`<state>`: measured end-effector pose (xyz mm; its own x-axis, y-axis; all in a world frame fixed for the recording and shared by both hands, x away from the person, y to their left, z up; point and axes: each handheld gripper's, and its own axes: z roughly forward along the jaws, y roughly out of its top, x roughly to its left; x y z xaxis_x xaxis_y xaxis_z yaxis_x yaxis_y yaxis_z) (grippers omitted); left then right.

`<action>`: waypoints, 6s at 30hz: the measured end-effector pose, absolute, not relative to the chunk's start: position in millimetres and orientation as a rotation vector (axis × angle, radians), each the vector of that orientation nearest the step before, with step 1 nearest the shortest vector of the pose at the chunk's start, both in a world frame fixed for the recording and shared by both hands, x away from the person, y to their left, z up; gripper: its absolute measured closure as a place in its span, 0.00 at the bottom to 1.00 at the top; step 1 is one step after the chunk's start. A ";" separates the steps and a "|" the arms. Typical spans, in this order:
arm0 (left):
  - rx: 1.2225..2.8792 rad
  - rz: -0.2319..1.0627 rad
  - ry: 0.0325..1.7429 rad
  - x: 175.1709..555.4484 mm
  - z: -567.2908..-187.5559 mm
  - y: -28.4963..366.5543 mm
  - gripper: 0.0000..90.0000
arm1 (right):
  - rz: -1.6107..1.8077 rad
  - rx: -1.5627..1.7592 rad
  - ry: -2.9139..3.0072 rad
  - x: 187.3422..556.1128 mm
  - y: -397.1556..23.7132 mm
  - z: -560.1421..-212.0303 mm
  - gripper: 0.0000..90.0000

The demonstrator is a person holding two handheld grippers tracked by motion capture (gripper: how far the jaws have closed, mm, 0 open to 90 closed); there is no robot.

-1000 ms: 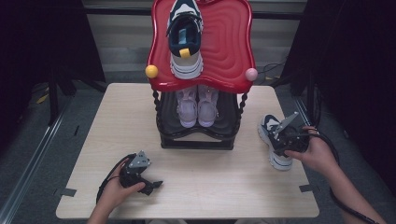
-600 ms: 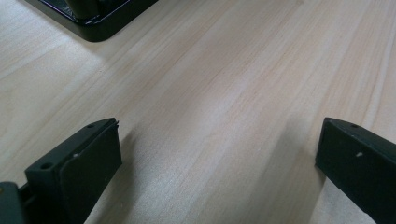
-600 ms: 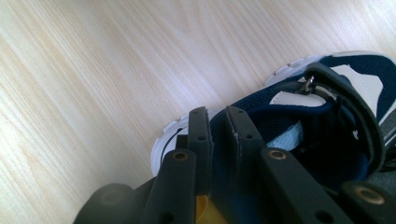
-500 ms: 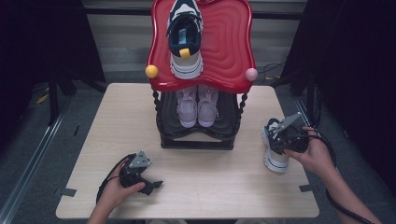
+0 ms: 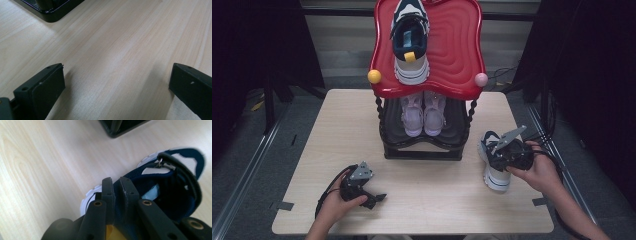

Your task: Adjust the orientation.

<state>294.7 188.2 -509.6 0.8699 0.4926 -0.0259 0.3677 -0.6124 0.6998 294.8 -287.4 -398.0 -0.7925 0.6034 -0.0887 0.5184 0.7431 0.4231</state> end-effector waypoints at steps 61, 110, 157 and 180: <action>2.294 0.214 0.615 295.1 -509.5 188.5 0.00 | 0.290 0.735 3.066 290.0 -267.8 -385.2 0.64; 2.295 0.214 0.617 294.9 -509.5 188.4 0.00 | 0.037 0.551 3.198 297.4 -245.4 -410.8 0.76; 2.288 0.216 0.620 294.8 -509.7 188.1 0.00 | 0.112 0.520 3.119 296.5 -247.1 -338.9 0.81; 2.290 0.213 0.618 294.8 -509.6 188.1 0.00 | 0.148 0.520 3.030 297.5 -252.7 -253.2 0.81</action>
<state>294.8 188.1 -509.6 0.8699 0.4923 -0.0302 0.3689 -0.6087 0.7024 297.5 -252.7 -253.2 -0.9410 0.3351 -0.0467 0.3290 0.9385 0.1054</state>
